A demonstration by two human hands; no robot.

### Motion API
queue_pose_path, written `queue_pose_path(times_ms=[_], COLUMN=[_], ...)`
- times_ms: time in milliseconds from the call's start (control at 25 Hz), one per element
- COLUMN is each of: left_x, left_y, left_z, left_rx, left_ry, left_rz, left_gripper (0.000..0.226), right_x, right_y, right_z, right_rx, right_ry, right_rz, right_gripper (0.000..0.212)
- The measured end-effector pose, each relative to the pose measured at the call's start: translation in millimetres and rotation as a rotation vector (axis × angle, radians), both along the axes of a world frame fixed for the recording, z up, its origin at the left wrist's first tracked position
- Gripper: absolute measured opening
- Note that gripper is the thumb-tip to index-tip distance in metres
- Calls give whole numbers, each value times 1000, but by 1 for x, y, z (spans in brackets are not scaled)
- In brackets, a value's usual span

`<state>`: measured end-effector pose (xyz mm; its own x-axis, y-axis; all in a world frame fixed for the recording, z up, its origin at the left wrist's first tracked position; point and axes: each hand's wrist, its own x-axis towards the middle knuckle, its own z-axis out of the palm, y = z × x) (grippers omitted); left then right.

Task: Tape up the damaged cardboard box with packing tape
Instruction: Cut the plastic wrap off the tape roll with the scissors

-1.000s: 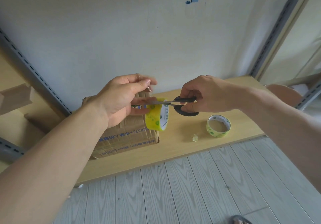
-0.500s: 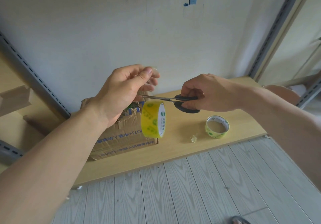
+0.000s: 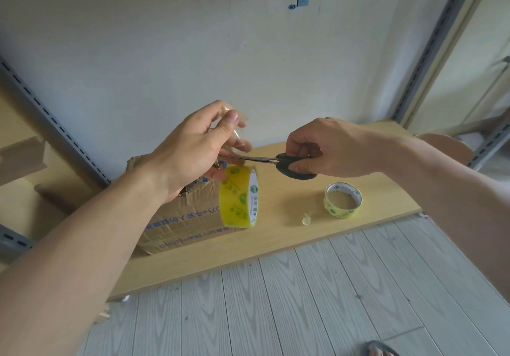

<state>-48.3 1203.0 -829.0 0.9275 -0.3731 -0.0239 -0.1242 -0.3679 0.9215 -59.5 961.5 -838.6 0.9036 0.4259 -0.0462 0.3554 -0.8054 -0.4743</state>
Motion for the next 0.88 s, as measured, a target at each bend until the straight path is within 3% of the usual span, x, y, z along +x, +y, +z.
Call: queue_pose_path(times_ms=[200,400,720,880], left_x=[5,8,5,3], left_y=[7,10,4,2], left_z=[-5,-13,-20,-16], left_rx=[-67,5,60,109], left_ry=[81,-20,-166,-262], left_rz=[-123,-213,-170,-138], left_gripper=[27,66,66,66], right_x=[-2,-1,-6,-8], right_y=[-4,-4,-2,-1], right_z=[3,4,7,9], right_rx=[31,5,61,139], right_ry=[70,93,117,191], right_rz=[21,30,21,57], right_gripper=[5,8,15,29])
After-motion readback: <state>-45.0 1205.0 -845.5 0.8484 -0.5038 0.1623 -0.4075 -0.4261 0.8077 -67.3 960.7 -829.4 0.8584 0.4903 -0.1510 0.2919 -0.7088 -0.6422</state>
